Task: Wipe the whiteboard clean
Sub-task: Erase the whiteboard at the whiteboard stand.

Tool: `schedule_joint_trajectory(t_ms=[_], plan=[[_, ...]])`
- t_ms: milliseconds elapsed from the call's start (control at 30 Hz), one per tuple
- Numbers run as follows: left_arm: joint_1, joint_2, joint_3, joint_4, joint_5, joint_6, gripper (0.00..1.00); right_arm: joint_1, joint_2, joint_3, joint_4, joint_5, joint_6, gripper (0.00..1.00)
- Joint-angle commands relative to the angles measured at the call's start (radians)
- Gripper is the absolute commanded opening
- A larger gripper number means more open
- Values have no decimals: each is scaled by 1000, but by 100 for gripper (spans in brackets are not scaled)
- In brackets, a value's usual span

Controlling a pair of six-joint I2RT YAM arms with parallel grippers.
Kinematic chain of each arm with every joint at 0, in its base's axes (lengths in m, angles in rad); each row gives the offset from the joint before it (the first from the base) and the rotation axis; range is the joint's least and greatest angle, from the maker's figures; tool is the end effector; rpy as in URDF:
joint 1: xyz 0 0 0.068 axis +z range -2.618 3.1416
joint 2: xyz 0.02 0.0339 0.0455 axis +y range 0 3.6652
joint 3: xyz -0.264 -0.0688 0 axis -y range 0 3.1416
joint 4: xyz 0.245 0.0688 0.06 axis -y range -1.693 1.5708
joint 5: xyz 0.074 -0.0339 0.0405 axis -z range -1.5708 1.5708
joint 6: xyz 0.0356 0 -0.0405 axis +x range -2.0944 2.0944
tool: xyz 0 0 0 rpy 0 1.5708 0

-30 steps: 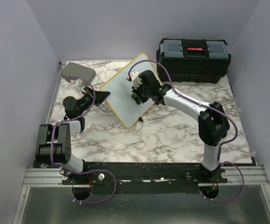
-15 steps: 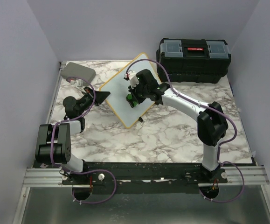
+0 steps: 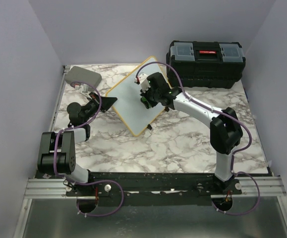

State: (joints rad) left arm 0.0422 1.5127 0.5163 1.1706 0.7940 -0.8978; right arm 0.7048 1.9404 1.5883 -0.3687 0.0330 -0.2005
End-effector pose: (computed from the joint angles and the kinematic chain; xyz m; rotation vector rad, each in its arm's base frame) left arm 0.2864 -0.0133 0.2211 -0.0107 1.5757 -1.2345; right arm 0.3423 0.2896 0.2592 -0.9910 2.0770 0.2231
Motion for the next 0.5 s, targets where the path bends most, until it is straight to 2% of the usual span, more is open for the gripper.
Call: schedule_joint_trajectory(t_ms=[0,100,200,267,367,467], plan=[[-25,1,13,5,87,11,0,-4,34,-15,-91,-295,-69,1],[-27,0,10,6,86,11,0,-5,46,4,-129,-373,-78,1],[-26,-2,11,5,88,11,0,-5,51,19,-135,-387,-64,1],[-26,-3,12,4,88,10,0,-5,55,29,-110,-301,-19,1],[-25,-4,11,5,87,11,0,-12,54,52,-45,-94,53,1],[-26,-5,9,5,87,10,0,-41,57,106,-3,-6,105,1]])
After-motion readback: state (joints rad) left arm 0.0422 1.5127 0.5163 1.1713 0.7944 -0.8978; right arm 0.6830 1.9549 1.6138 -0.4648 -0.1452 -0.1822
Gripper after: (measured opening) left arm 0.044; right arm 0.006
